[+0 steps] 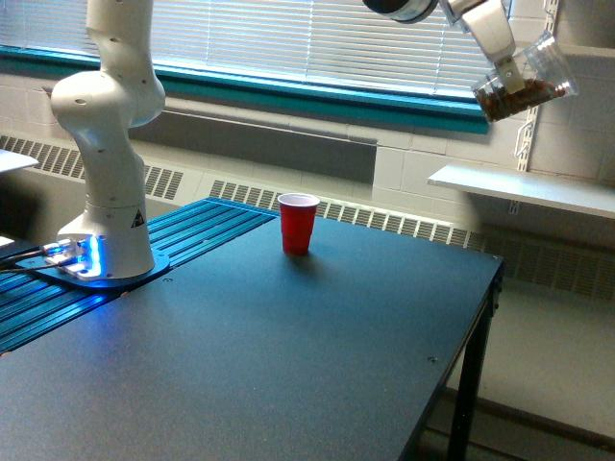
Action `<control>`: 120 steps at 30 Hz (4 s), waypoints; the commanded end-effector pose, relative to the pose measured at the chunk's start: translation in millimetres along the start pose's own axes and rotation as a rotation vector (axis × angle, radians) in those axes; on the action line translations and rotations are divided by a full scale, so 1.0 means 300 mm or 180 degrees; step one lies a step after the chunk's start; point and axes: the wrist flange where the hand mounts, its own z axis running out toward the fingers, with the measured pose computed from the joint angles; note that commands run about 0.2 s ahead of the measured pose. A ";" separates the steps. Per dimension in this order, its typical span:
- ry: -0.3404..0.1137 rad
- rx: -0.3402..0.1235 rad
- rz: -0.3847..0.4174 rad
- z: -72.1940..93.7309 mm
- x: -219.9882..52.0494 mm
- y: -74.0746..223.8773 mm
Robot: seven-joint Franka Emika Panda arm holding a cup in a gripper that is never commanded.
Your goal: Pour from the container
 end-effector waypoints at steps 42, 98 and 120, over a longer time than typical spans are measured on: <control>0.0060 0.0088 -0.0607 -0.076 -0.251 0.120; -0.0397 0.0514 -0.2206 -0.321 -0.844 0.418; -0.0695 0.0570 -0.2723 -0.353 -1.003 0.481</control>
